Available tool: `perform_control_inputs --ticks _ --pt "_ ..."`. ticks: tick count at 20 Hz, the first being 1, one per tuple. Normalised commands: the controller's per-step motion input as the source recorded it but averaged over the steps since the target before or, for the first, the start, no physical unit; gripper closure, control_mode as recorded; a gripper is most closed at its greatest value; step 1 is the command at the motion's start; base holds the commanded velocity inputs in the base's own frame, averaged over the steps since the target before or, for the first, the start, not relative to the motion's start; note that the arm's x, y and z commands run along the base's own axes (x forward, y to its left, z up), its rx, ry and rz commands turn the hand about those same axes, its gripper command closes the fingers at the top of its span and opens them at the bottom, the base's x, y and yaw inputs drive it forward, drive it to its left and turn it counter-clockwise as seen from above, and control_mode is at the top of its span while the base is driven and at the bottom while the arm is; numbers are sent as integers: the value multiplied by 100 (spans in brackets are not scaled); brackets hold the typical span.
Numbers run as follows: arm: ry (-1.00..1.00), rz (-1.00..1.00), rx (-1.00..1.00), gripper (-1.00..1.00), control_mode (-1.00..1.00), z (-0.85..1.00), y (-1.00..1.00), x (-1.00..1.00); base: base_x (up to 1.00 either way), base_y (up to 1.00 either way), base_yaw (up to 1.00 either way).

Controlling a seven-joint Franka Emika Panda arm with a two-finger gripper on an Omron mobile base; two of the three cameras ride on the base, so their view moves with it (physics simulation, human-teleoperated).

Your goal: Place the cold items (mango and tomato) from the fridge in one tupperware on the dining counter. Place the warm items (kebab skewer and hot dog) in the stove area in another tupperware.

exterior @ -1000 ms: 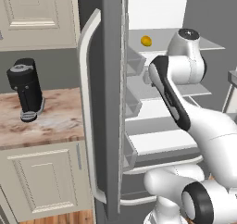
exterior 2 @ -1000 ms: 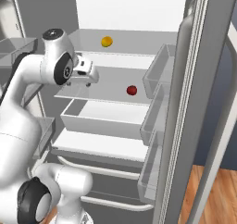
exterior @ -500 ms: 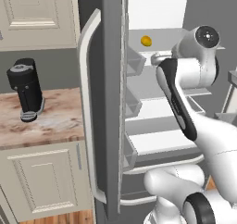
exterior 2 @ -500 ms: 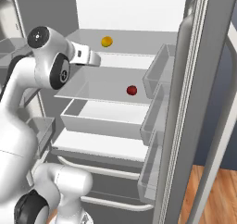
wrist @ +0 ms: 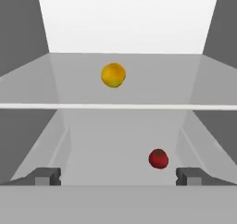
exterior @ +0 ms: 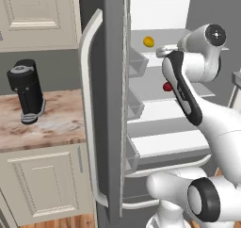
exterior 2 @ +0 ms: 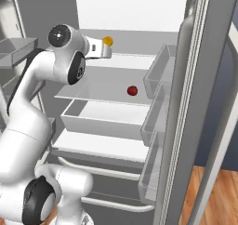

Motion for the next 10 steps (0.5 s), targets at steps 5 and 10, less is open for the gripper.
perform_control_inputs --ticks 5,10 --pt "2 0 7 -100 -100 6 -7 60 0 0 0" --pt "5 0 1 -100 -100 1 0 53 0 0 0"
